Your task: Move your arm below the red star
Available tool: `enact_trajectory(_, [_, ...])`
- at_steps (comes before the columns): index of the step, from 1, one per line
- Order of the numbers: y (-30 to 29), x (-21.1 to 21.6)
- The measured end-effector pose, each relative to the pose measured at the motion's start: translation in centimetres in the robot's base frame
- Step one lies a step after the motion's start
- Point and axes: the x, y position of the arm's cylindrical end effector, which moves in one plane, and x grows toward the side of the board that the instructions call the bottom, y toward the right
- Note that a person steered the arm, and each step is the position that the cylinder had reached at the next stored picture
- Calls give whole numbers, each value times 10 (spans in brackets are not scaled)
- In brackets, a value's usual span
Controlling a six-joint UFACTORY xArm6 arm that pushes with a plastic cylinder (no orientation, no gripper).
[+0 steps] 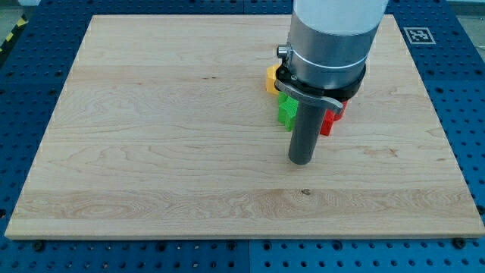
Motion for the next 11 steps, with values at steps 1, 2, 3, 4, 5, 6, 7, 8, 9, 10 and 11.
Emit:
enact_trajectory(1, [6,0])
enact_trajectory(2, [20,0])
enact_trajectory(3, [27,0])
enact_trajectory(4, [27,0])
enact_trajectory(5, [27,-6])
enact_trajectory(6, [27,-18])
enact_trajectory(7, [28,-27])
enact_trajectory(8, [25,-27])
enact_trajectory(9, [18,-34])
enact_trajectory(10, [18,-52])
enact_trajectory(11, [29,-66])
